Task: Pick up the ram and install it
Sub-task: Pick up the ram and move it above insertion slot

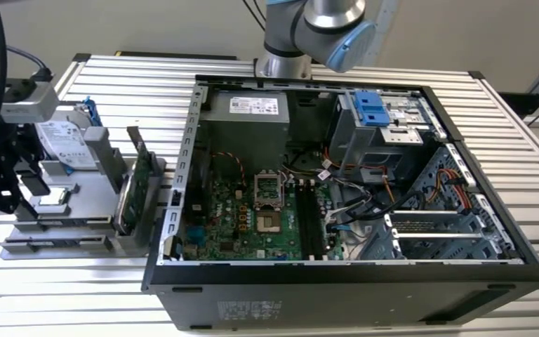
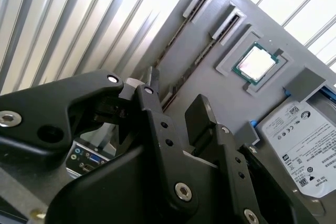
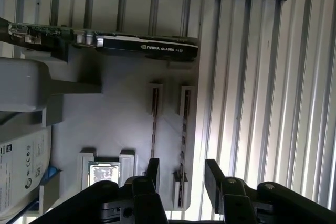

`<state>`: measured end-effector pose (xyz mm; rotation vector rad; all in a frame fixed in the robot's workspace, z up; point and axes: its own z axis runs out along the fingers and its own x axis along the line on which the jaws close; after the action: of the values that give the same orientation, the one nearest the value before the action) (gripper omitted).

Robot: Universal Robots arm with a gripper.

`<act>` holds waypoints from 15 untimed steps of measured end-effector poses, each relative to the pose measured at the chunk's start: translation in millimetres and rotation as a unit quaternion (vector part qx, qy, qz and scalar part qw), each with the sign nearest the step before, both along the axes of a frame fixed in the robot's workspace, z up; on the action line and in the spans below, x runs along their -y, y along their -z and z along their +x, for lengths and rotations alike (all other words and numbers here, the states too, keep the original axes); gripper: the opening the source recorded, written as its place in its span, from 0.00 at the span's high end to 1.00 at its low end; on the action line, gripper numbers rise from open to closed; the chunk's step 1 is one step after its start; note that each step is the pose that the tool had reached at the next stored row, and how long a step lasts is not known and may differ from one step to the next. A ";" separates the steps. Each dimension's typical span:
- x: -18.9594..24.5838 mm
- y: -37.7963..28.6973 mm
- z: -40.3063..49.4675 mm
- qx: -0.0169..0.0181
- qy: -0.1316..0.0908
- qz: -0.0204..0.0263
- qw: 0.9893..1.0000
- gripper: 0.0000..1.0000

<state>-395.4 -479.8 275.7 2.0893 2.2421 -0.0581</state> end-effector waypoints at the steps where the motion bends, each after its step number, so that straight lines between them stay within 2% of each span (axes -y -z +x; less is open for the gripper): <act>1: 0.1 0.3 0.0 0.000 0.000 0.000 1.000 0.00; 15: 0.9 6.9 0.0 0.000 0.000 0.000 1.000 0.00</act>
<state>-395.4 -480.7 268.9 2.0891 2.2421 -0.0580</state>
